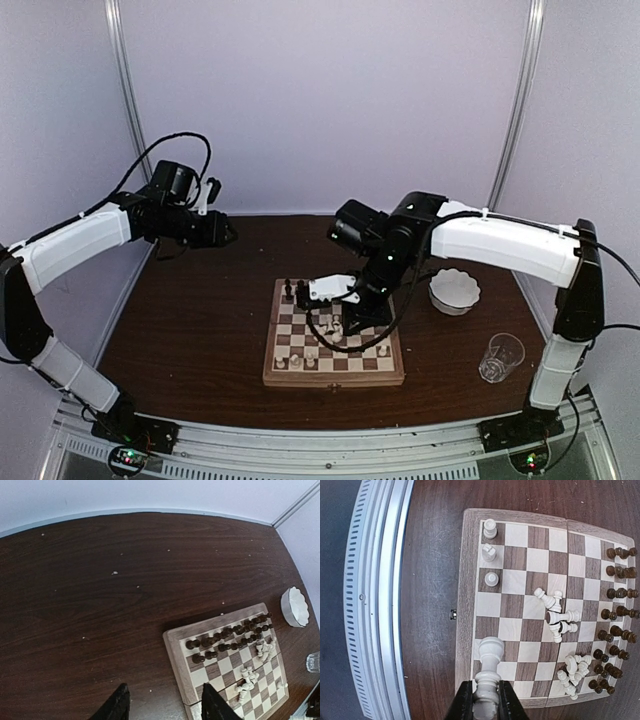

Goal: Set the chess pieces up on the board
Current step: Place the queen at d1.

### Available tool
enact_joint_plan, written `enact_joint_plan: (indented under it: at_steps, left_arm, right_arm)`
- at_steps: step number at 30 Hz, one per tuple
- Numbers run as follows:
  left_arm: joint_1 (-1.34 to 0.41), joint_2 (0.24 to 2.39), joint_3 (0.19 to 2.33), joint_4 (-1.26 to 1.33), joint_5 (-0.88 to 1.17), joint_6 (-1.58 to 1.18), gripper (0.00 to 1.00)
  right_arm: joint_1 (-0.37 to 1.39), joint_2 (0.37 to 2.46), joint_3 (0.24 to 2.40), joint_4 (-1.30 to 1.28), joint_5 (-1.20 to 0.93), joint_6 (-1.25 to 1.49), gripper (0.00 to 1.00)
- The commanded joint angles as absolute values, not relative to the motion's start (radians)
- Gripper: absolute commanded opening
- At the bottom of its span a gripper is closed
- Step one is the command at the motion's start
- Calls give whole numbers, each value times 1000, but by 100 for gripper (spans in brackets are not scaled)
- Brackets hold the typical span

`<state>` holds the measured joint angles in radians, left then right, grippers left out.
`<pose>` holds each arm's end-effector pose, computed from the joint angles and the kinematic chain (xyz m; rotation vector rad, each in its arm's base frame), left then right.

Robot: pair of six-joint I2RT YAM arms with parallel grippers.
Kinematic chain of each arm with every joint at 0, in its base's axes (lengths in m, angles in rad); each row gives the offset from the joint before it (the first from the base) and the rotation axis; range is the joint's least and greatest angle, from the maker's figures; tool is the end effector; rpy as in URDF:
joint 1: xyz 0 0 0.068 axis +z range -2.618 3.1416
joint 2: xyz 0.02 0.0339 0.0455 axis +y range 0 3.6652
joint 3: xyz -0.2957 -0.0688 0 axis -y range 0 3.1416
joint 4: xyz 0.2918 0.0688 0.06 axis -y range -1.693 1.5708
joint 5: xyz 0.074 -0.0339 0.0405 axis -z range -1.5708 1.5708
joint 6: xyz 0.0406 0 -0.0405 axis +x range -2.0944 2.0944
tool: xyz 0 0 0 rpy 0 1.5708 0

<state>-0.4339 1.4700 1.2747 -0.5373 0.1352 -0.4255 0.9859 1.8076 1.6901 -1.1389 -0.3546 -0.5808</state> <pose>0.3362 -0.1618 0.3335 0.0814 2.3679 -0.5853 0.2206 0.3587 0.3197 -2.0667 1.9606 0.5906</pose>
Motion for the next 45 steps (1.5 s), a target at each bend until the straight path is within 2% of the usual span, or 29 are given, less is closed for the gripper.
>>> enact_joint_plan:
  at_steps: [1, 15, 45]
  left_arm:
    - [-353, 1419, 1200, -498, 174, -417, 49]
    - [-282, 1316, 1167, -485, 204, -434, 50]
    - [-281, 1303, 1150, -473, 217, -440, 50]
  right_arm:
    - [1027, 1855, 1753, -1196, -245, -634, 2]
    - [1101, 2086, 1916, -1300, -202, -655, 2]
    - [1117, 2218, 1981, -1317, -186, -639, 6]
